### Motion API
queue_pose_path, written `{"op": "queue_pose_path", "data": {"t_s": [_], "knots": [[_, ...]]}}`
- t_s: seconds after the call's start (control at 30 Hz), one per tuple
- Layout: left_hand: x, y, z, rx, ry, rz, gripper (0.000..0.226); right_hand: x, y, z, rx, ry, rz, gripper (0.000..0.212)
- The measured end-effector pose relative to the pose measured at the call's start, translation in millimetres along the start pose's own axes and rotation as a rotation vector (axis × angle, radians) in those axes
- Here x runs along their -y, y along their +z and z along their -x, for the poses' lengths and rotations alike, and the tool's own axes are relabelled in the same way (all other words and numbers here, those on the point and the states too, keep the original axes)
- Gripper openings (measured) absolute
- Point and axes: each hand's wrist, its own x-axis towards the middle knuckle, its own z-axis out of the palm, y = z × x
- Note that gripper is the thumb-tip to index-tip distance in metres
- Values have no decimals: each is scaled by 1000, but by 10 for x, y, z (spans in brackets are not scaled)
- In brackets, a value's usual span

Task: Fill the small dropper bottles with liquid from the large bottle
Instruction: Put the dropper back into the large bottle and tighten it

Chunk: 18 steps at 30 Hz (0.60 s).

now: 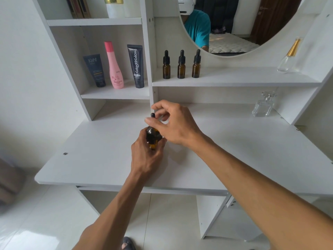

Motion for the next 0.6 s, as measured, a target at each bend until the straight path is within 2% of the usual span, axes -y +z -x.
{"op": "queue_pose_path", "data": {"t_s": [0.13, 0.23, 0.4, 0.6], "knots": [[2, 3, 13, -19, 6, 23, 36, -190, -135, 84, -153, 74, -19, 41], [0, -4, 26, -16, 2, 38, 37, -588, -245, 181, -192, 204, 90, 35], [-17, -23, 50, -13, -1, 32, 34, -1167, -359, 383, -80, 374, 341, 45], [-23, -20, 24, -37, -10, -30, 32, -1406, -381, 474, 76, 438, 576, 52]]}}
